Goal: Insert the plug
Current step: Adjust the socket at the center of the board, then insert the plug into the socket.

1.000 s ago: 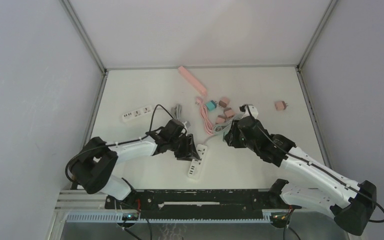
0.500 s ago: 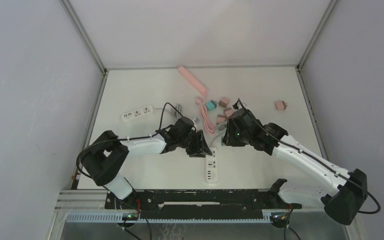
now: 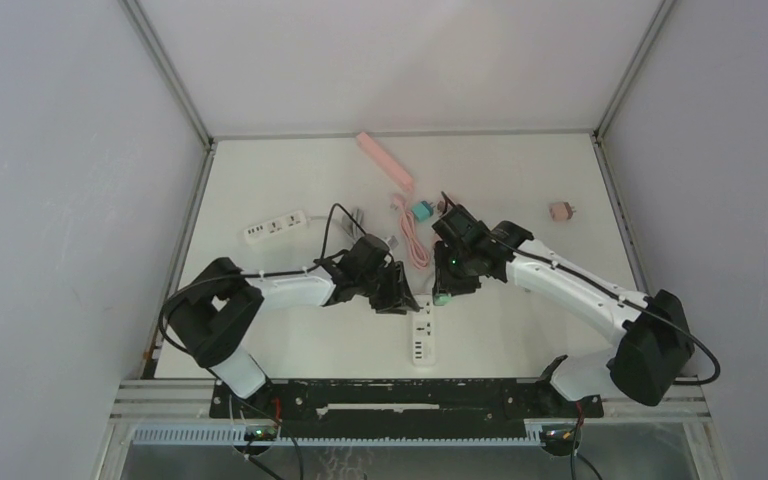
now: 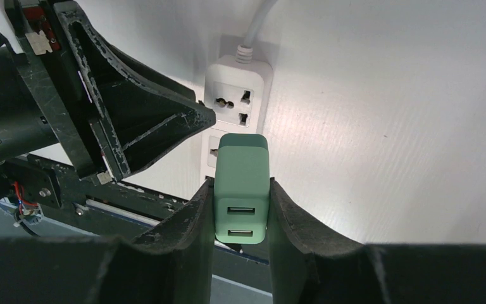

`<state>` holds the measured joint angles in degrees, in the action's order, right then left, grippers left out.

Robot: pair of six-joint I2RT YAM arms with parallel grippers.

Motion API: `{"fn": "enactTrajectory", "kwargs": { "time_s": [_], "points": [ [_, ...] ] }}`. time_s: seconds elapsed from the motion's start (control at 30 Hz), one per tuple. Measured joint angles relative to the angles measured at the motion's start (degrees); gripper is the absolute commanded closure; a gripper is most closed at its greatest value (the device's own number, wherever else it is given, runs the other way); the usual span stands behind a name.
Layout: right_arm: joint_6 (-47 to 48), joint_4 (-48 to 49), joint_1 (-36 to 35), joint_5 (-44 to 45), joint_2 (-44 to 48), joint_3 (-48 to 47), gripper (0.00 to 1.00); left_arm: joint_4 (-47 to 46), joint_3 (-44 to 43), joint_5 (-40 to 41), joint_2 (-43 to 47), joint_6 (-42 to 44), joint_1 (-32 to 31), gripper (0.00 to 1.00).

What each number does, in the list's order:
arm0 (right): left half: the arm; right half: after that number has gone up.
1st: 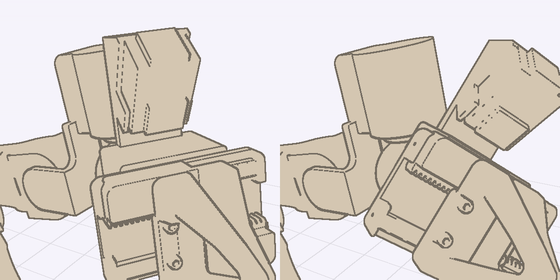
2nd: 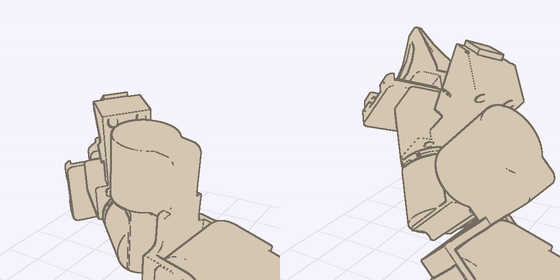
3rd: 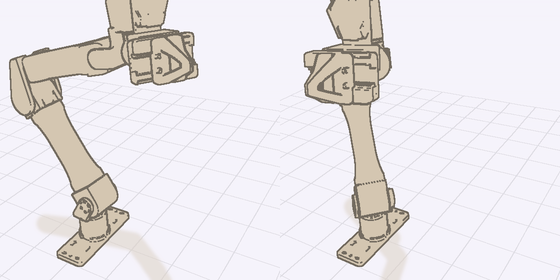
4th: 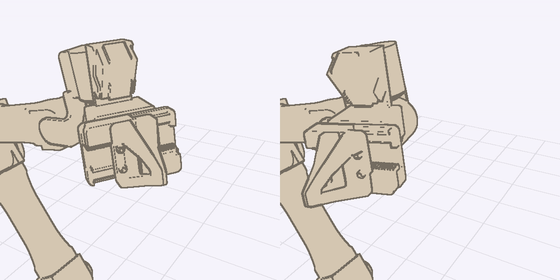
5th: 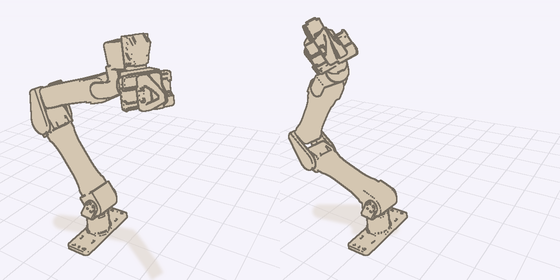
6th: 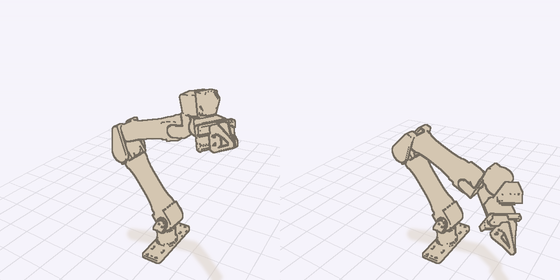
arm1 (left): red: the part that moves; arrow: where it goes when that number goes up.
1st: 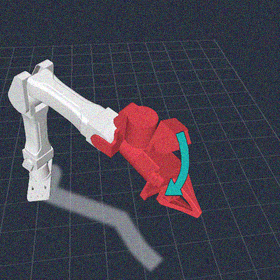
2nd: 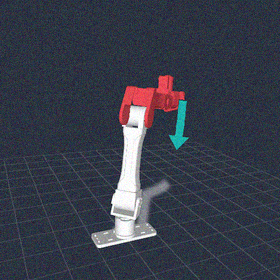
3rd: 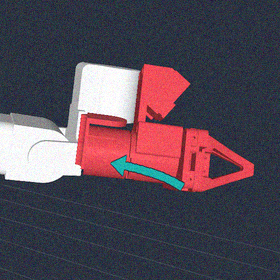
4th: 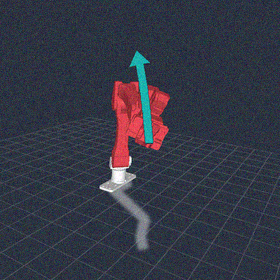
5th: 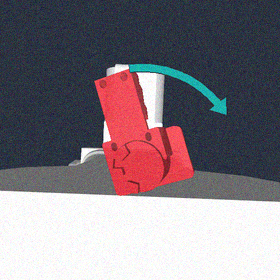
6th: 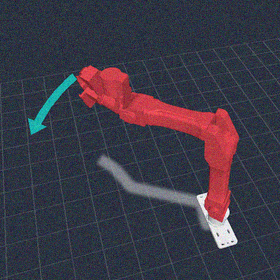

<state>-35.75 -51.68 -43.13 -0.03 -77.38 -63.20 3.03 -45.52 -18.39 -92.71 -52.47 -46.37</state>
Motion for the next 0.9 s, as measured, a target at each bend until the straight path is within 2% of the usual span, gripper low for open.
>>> {"fn": "enactTrajectory", "kwargs": {
  "time_s": [0.47,0.9],
  "points": [
    [-0.1,-0.5,0.0,-3.7,-8.6,-1.0,1.0,-4.9,0.1,-1.5,-3.7,-0.5,0.0,0.67],
    [-2.3,0.6,0.2,-3.4,-12.5,-1.0,1.0,-6.7,0.2,-1.8,-3.8,-1.6,0.0,0.69]
  ]
}}
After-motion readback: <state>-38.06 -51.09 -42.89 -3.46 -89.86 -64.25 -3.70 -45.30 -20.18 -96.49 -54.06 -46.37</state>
